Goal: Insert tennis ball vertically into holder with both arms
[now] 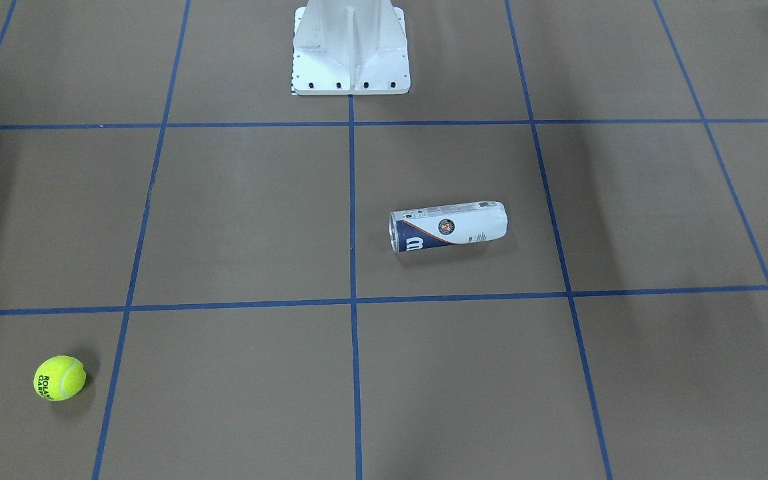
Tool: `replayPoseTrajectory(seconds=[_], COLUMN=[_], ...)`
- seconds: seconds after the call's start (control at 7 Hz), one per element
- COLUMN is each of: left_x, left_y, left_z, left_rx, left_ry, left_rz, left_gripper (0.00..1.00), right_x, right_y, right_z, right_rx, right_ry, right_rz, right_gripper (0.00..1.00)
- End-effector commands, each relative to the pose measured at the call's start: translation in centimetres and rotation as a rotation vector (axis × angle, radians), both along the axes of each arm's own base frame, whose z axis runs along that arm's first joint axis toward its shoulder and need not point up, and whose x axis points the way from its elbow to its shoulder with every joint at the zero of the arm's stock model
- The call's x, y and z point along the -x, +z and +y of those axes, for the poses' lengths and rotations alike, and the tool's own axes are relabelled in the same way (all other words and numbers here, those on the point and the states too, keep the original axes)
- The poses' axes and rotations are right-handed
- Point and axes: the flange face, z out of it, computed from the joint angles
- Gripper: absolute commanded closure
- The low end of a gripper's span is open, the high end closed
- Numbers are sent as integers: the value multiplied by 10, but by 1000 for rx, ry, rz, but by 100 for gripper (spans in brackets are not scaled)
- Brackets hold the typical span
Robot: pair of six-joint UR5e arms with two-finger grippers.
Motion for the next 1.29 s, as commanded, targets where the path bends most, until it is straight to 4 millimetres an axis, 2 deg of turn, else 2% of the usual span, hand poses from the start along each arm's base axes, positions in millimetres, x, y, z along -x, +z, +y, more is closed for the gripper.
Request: replayPoseTrajectory(seconds=[0.0, 0.14, 0.29, 0.57, 0.71, 0.86, 1.14], left_x=[0, 0, 0, 0, -1, -2, -2], left_y=[-2, -4, -15, -16, -19, -38, -42], left_z=[0, -2, -9, -9, -14, -40, -42], left_rx=[-5, -8, -32, -36, -49, -96, -115], left_ry=[1, 1, 0, 2, 2, -4, 2], left_rz=[-1, 0, -3, -1, -4, 0, 3], left_gripper=[0, 0, 0, 0, 0, 0, 0], right_x=[0, 0, 0, 5, 6, 7, 7], right_y=[-1, -7, -14, -27, -25, -20, -21], right_z=[-1, -3, -3, -9, -8, 0, -4], right_rx=[-2, -13, -27, -75, -128, -122, -92], right_ry=[1, -1, -1, -7, -11, 1, 33], right_rz=[0, -3, -4, -5, -10, -21, -29], right_gripper=[0, 0, 0, 0, 0, 0, 0])
